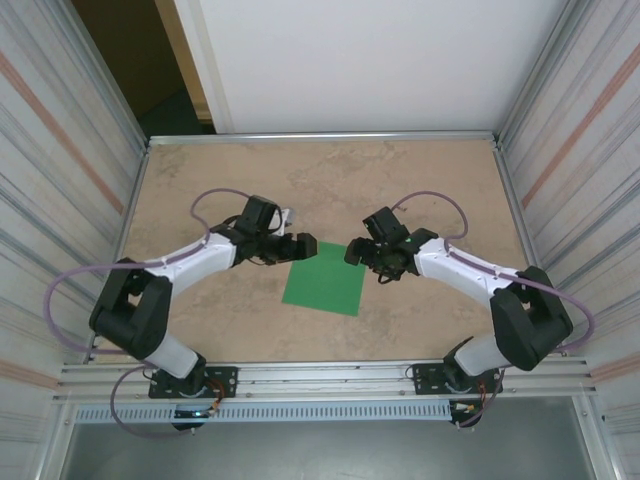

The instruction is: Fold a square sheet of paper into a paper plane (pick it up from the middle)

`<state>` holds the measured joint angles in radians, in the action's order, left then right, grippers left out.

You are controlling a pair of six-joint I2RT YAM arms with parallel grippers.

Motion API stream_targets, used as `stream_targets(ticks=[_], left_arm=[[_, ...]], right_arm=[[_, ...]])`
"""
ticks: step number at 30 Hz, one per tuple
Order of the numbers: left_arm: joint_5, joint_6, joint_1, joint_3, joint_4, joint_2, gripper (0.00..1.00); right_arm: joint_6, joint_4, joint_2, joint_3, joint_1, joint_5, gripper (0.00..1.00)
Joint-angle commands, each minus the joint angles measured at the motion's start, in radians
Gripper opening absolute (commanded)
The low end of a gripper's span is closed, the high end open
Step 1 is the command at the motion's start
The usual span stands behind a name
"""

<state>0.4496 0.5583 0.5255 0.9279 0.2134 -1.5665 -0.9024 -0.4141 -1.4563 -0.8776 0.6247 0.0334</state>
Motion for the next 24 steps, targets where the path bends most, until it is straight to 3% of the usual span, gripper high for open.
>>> stream_targets(ticks=[1, 4, 6, 9, 14, 24], left_arm=[[0.059, 0.021, 0.007, 0.047, 0.036, -0.064, 0.82], [0.07, 0.027, 0.007, 0.064, 0.046, -0.108, 0.75], [0.076, 0.023, 0.008, 0.066, 0.048, -0.126, 0.66], [0.083, 0.025, 0.007, 0.07, 0.041, -0.15, 0.65], [0.108, 0.032, 0.009, 0.074, 0.021, -0.186, 0.69], [0.086, 0.064, 0.007, 0.024, -0.026, -0.221, 0.86]], right_arm=[[-0.056, 0.094, -0.041, 0.015, -0.007, 0.111, 0.77], [-0.067, 0.1, -0.078, 0.011, -0.007, 0.126, 0.65], [-0.07, 0.099, -0.101, 0.013, -0.008, 0.129, 0.6], [-0.072, 0.083, -0.133, 0.015, -0.01, 0.122, 0.57], [-0.073, 0.102, -0.173, 0.021, -0.011, 0.15, 0.53], [-0.06, 0.135, -0.252, 0.022, -0.019, 0.167, 0.54]])
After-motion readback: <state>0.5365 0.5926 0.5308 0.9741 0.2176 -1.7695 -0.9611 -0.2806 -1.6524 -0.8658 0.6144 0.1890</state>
